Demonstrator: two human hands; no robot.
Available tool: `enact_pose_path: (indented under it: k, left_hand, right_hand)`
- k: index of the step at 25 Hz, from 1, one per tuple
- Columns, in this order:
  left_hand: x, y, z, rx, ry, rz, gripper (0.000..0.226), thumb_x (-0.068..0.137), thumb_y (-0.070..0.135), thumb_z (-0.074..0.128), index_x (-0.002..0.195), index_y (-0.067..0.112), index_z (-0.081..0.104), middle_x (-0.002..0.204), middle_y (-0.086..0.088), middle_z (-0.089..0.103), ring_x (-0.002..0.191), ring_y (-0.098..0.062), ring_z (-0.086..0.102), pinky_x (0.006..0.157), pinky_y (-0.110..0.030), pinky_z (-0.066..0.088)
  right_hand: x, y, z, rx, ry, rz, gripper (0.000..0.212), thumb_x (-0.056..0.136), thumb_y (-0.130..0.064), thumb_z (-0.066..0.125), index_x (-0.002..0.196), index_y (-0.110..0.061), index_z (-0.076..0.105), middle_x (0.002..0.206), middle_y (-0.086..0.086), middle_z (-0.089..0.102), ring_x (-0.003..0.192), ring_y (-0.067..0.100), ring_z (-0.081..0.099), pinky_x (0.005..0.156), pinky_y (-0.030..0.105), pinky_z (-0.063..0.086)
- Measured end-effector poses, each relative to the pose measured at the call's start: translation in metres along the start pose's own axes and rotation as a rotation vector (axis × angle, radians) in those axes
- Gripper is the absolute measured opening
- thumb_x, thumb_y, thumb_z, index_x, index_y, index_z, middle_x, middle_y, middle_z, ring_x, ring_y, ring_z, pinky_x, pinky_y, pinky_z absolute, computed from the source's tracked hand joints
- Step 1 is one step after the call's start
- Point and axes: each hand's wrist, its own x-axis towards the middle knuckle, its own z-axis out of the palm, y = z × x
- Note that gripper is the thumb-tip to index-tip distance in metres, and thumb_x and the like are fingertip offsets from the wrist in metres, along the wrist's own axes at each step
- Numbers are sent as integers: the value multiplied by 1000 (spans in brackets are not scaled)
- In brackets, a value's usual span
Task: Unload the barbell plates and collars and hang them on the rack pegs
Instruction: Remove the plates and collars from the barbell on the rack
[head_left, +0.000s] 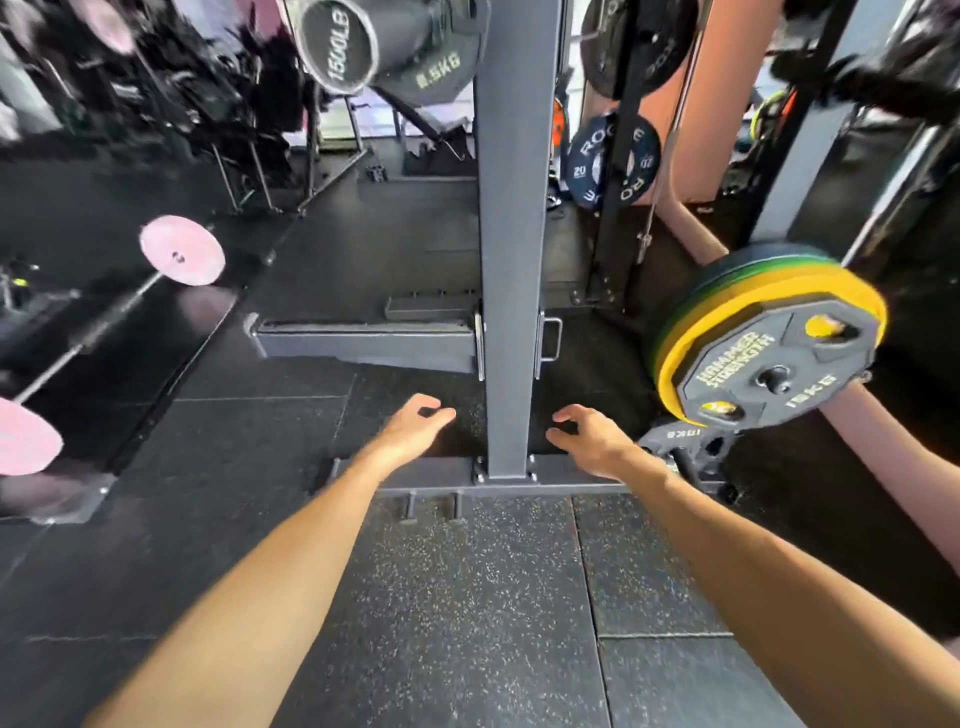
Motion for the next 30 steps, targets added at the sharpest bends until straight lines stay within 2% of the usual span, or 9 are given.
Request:
enact_pose_path:
  k: [3,5,7,10,13,18,22,26,30]
  left_hand:
    - [14,48,-48,-28,90,91,41,93,53,51,128,31,51,120,4,56,102,-17,55,85,-32,42]
    - [16,80,-79,-46,144,158,39,94,52,50,126,30,51,103,6,58,86,-12,56,71,-28,42]
    - [16,107,-113,-56,224,217,37,95,51,50,125,29,51,95,8,55,78,-9,54,67,-26,40]
    - [16,142,-162,-80,304,282,39,94,52,50,126,30,51,110,5,54,97,-17,53,82,-33,38]
    - [12,171,-204,-73,364,381,45,92,58,49,128,31,50,119,9,53,109,-15,51,94,-34,39]
    - [-1,215,-258,-103,407,552,30,87,49,49,90,20,55,88,3,54,83,-16,47,66,-29,34]
    - [5,228,-282,-43,518,543,30,100,36,41,120,20,57,111,5,53,102,-16,49,81,-29,33]
    - [32,234,-290,-54,519,537,32,102,34,38,125,18,55,113,6,53,104,-15,47,84,-27,31]
    - [59,243,-292,-30,531,531,33,102,34,39,124,17,57,127,-2,59,107,-20,51,81,-27,34]
  right_hand:
    - [20,-45,-42,-4,106,-117,45,94,-29,57,133,-9,53,133,11,58,119,25,56,97,29,42]
    - [30,-72,-72,6,163,-178,44,94,-29,56,134,-10,52,136,9,55,120,25,56,98,31,43]
    - [37,-101,-102,1,220,-251,42,94,-26,57,132,-9,52,135,9,56,117,25,57,95,29,43]
    - [44,-145,-144,-3,290,-340,43,94,-26,58,132,-8,52,136,9,56,122,25,55,100,30,41]
    - [47,-183,-176,-21,346,-391,45,95,-29,56,135,-9,50,138,8,54,124,24,53,101,31,40]
    - [50,-245,-218,-54,439,-448,45,96,-33,54,134,-9,50,137,6,54,125,25,52,101,31,39]
    - [52,-275,-234,-58,511,-454,42,96,-31,52,121,3,58,124,19,63,116,35,57,100,40,45]
    - [68,-292,-244,-89,538,-436,33,96,-29,50,118,-7,61,121,10,65,111,28,59,90,30,44]
    - [98,-297,-249,-110,541,-444,28,96,-23,48,118,-10,61,118,8,66,101,26,62,78,24,42]
